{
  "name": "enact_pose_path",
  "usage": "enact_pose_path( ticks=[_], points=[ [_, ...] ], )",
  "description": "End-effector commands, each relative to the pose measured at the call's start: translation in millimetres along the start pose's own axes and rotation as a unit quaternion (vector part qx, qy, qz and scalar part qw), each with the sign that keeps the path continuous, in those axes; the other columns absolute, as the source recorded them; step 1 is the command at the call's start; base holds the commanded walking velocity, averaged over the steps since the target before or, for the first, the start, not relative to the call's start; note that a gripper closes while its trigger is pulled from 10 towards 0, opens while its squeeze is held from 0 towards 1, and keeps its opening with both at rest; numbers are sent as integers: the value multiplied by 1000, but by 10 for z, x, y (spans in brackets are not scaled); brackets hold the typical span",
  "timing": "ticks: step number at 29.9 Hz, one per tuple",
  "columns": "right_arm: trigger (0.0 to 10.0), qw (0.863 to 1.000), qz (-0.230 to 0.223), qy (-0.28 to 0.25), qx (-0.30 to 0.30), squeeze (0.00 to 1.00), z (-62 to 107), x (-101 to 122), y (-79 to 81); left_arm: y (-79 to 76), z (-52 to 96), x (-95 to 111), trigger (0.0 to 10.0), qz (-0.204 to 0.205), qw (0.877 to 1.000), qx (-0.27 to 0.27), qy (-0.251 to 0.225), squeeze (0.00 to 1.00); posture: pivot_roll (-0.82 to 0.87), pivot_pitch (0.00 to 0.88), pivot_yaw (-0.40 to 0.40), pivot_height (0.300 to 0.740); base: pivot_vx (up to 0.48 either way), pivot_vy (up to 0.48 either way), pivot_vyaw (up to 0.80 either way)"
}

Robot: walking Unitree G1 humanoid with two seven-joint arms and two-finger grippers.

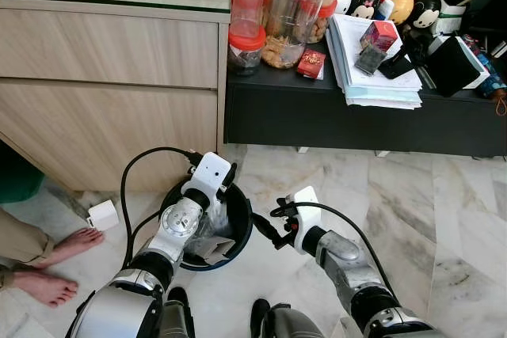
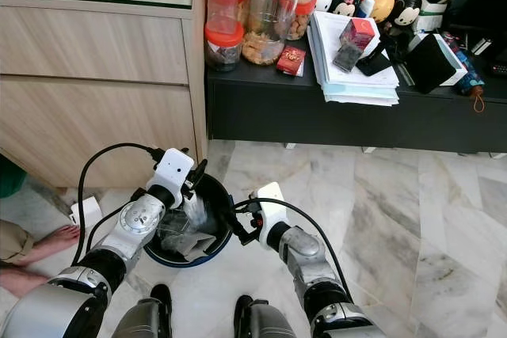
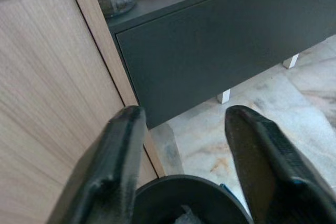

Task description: Picking trash to rubbish bin

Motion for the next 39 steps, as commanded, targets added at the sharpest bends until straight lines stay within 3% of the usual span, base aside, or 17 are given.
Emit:
enact_pose_path(
  ticks=[1, 5, 7, 8, 9, 14, 16, 17, 18, 21, 24, 25, 26, 27, 29, 35, 39],
  points=[
    [10000, 1000, -5, 10, -6, 0, 45, -92, -20, -118, 50, -87, 10000, -1, 1000, -21, 14, 1000, 9, 306, -161, 740, 0, 0, 0],
    [10000, 1000, -7, 11, -7, 0, 42, -105, -14, -108, 58, -113, 10000, -4, 1000, -17, 20, 1000, 14, 296, -155, 740, 0, 0, 0],
    [10000, 1000, -2, 24, -15, 0, 52, -186, -18, -91, 122, -254, 10000, 0, 999, -1, 51, 0, 22, 285, -144, 740, 0, 0, 0],
    [10000, 1000, -2, 24, -15, 0, 52, -186, -18, -91, 122, -254, 10000, 0, 999, -1, 51, 0, 22, 285, -144, 740, 0, 0, 0],
    [10000, 998, -1, 45, -35, 0, 89, -314, -60, -105, 257, -490, 10000, 19, 995, 13, 98, 0, 33, 274, -132, 740, 0, 0, 0],
    [10000, 995, -8, 77, -59, 0, 176, -541, -108, -87, 651, -984, 10000, 65, 977, 62, 192, 0, 46, 256, -118, 740, 0, 0, 0],
    [10000, 994, -8, 91, -67, 0, 222, -632, -129, -73, 861, -1190, 10000, 86, 965, 88, 233, 0, 54, 252, -112, 740, 0, 0, 0],
    [10000, 991, -8, 108, -82, 0, 285, -745, -163, -80, 1147, -1430, 10000, 86, 949, 107, 285, 0, 62, 243, -107, 740, 0, 0, 0],
    [10000, 990, -9, 111, -85, 0, 297, -768, -169, -83, 1207, -1475, 10000, 84, 945, 110, 296, 0, 62, 243, -107, 740, 0, 0, 0],
    [10000, 983, -8, 137, -122, 0, 397, -918, -253, -155, 1576, -1729, 10000, 112, 919, 125, 358, 0, 82, 229, -97, 740, 0, 0, 0],
    [10000, 980, -11, 143, -138, 0, 439, -971, -287, -204, 1718, -1813, 10000, 100, 911, 116, 383, 0, 85, 225, -96, 740, 0, 0, 0],
    [10000, 977, -16, 152, -150, 0, 483, -1031, -311, -262, 1846, -1882, 10000, 105, 902, 110, 404, 0, 91, 207, -87, 740, 0, 0, 0],
    [10000, 971, -25, 164, -169, 0, 558, -1129, -344, -349, 2062, -1987, 10000, 121, 884, 107, 438, 0, 93, 204, -85, 740, 0, 0, 0],
    [10000, 971, -25, 164, -169, 0, 558, -1129, -344, -349, 2062, -1987, 10000, 121, 884, 107, 438, 0, 93, 204, -85, 740, 0, 0, 0],
    [10000, 966, -39, 172, -189, 0, 632, -1211, -378, -389, 2210, -2052, 10000, 134, 869, 114, 462, 0, 92, 200, -81, 740, 0, 0, 0],
    [10000, 956, -56, 186, -219, 0, 757, -1345, -426, -490, 2294, -2083, 10000, 142, 860, 102, 480, 0, 102, 207, -82, 740, 0, 0, 0],
    [10000, 947, -71, 205, -238, 0, 878, -1489, -438, -610, 2450, -2134, 10000, 146, 843, 89, 511, 0, 102, 211, -82, 740, 0, 0, 0]
  ],
)
Point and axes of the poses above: a point about 5 cm out from each wrist's last joint towards the gripper, its own z axis pointing back from the gripper into the wrist, its own x axis along the axis of the wrist's last joint, y = z × x, the point moved 5 cm from there along -z, pointing out of the wrist towards the gripper, and after that the axes turned 7 degrees about -z, right-handed, at the moved point
